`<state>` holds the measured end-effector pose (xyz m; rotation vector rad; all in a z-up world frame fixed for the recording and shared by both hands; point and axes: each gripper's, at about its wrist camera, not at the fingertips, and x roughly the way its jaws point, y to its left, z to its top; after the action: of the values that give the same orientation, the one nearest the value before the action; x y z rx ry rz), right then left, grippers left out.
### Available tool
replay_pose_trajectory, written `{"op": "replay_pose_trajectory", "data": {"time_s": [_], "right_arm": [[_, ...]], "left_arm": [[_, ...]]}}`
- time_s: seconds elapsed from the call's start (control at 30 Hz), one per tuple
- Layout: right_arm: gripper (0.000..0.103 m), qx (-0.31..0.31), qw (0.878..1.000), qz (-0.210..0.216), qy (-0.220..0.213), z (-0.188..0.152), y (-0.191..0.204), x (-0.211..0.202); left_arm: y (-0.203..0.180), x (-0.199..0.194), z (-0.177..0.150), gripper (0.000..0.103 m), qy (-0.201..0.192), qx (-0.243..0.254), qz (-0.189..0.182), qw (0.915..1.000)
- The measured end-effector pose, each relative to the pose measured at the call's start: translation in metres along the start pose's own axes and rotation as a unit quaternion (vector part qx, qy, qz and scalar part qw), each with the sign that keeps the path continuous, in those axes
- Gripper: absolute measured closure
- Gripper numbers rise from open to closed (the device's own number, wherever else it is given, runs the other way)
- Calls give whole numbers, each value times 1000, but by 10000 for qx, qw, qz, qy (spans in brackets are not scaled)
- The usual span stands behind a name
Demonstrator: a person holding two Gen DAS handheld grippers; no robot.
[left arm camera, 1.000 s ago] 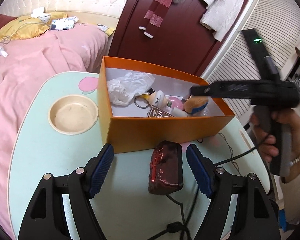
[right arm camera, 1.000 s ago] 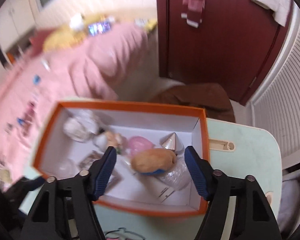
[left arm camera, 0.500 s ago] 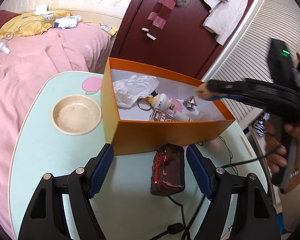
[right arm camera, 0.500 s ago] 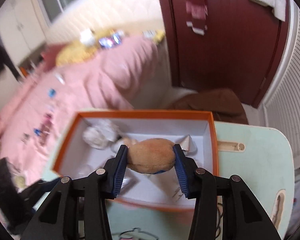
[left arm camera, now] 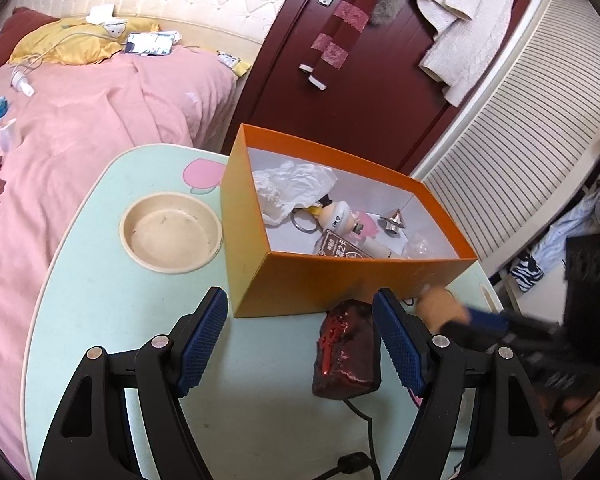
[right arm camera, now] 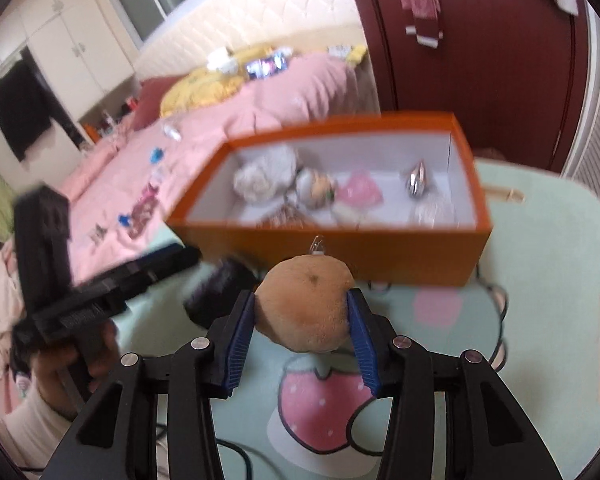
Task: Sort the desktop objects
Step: 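Grasp the tan plush ball in the box and place it on the table with the right gripper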
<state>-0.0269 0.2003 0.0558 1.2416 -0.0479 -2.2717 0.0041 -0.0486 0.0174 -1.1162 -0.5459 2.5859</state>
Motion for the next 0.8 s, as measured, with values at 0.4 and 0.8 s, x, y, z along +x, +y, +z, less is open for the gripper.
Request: {"op": "replay_pose_trajectory", "data": {"time_s": [0.4,0.8], "right_arm": [[39,-344,9988,-233,256,-17,6,17],[33,316,9987,-104,-397,-11,-30,-11]], "left_arm": [[-1,-3,0,28,-71,115,57,9999],[-23,-21,39,28,-463,798,510,9944]]}}
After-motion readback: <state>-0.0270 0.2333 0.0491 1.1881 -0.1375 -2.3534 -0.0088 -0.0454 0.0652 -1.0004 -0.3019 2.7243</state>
